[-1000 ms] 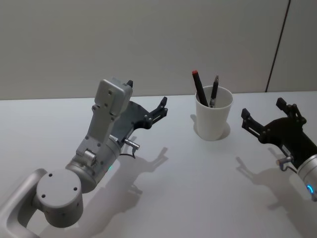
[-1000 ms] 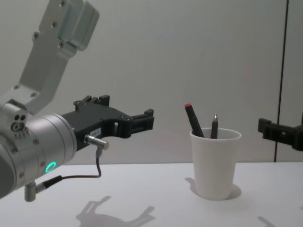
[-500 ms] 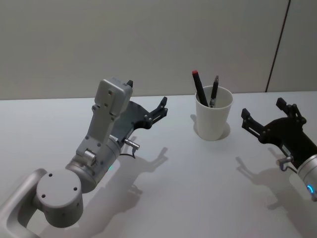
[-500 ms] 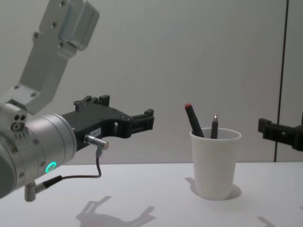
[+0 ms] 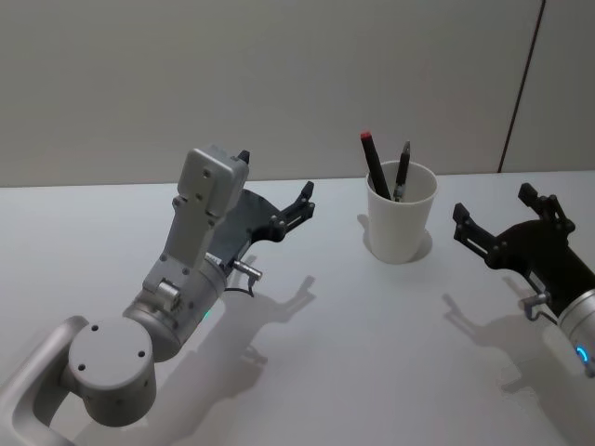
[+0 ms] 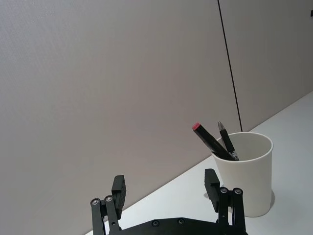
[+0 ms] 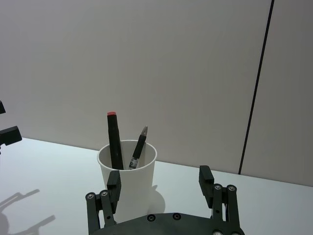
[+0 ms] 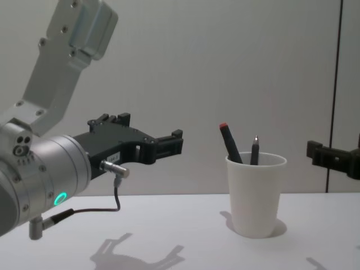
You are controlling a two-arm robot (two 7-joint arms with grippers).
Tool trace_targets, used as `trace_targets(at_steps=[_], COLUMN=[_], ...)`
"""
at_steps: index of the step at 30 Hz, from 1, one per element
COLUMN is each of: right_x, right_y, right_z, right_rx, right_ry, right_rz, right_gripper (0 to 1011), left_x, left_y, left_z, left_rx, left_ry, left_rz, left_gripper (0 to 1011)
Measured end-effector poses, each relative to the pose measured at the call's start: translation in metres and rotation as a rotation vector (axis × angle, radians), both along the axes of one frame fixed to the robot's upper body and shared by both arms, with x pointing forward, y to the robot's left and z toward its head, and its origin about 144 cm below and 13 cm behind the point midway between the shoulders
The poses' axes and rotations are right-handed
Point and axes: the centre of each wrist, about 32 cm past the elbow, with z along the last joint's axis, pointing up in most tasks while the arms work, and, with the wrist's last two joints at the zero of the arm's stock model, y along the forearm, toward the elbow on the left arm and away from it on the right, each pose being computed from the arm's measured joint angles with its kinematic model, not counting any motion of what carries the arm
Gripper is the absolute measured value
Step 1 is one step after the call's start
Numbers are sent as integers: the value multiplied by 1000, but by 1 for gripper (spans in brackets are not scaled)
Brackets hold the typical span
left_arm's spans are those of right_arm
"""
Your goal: Place the pen into the pen holder.
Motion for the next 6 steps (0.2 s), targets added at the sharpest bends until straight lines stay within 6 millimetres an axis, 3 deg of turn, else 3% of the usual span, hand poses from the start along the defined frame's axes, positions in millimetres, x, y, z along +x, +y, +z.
trace_targets(at_steps=[6], right_x=[0], right_y=[0], right_z=[0], right_rx=[0], right_ry=[0], right_rz=[0], right_gripper=[1002], left_x=[0], left_y=[0], left_z=[0], left_rx=[0], left_ry=[0], left_rz=[0], left_gripper=[1001])
